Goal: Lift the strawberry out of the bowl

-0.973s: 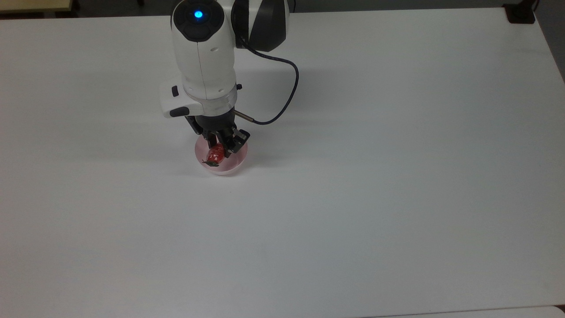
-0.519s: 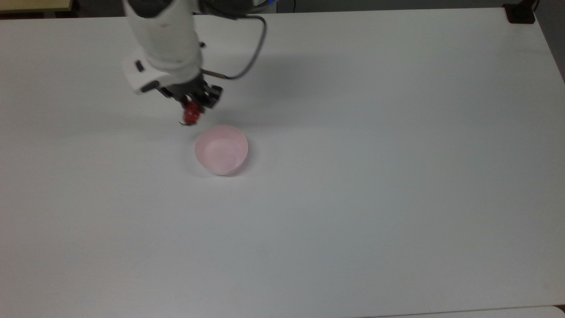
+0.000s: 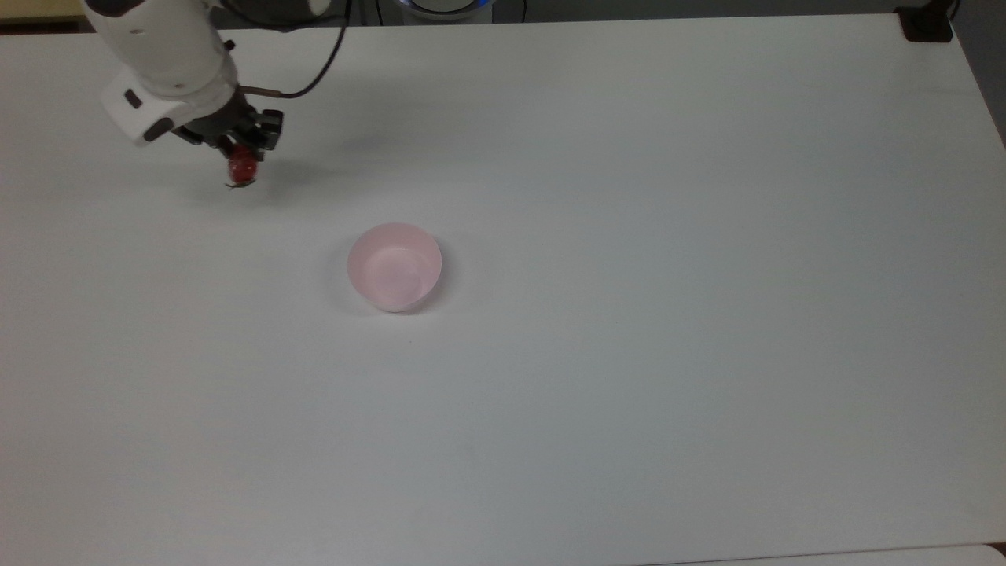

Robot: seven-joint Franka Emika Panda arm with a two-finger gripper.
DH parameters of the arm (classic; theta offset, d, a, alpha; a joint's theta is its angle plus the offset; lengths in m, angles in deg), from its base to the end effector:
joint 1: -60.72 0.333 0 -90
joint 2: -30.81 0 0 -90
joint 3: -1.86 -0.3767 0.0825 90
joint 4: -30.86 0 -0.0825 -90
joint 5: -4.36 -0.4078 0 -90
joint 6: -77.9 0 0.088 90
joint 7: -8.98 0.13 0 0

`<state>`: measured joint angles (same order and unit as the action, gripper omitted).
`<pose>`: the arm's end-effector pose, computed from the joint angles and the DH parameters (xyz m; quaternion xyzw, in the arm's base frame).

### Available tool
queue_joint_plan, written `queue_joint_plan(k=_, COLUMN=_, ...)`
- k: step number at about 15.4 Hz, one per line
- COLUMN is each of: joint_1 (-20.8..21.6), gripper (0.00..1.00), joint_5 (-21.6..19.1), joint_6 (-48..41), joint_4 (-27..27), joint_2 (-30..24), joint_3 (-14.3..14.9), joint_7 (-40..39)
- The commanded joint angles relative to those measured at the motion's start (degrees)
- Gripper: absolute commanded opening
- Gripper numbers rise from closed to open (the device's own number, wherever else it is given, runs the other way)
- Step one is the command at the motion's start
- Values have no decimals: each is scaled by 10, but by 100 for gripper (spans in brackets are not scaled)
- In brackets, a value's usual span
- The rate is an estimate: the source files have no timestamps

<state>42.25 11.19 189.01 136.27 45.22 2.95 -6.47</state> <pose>0.5961 -0.2223 0.4049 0.9955 -0.0100 -0.0892 0.0308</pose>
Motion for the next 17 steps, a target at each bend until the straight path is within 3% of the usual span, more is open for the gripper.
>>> queue_joint_plan(k=1, joint_1=-25, gripper=15, joint_5=18, joint_6=114, joint_4=86, joint_2=-17, joint_3=18, joint_7=-43)
queue_joint_plan(k=5, joint_1=-26, gripper=15, joint_5=26, joint_6=191, joint_4=132, joint_2=-14, joint_3=45, joint_7=-50)
queue_joint_plan(k=7, joint_1=-26, gripper=24, joint_5=26, joint_6=191, joint_4=130, joint_2=-15, joint_3=45, joint_7=-50)
queue_joint_plan(k=8, joint_1=-25, gripper=48, joint_5=26, joint_6=188, joint_4=127, joint_2=-17, joint_3=45, joint_7=-49)
queue_joint_plan(k=9, joint_1=-26, gripper=81, joint_5=23, joint_6=185, joint_4=125, joint_2=-19, joint_3=46, joint_7=-49)
queue_joint_plan(k=10, joint_1=-25, gripper=96, joint_5=18, joint_6=181, joint_4=118, joint_2=-29, joint_3=46, joint_7=-39)
queue_joint_plan(k=13, joint_1=-17, gripper=100, joint_5=-19, joint_6=65, joint_4=63, joint_2=-73, joint_3=43, joint_7=-9)
queue_joint_plan(k=17, joint_1=15, gripper=100, joint_5=-96, joint_6=-138, joint_4=-100, joint_2=-86, joint_3=42, joint_7=54)
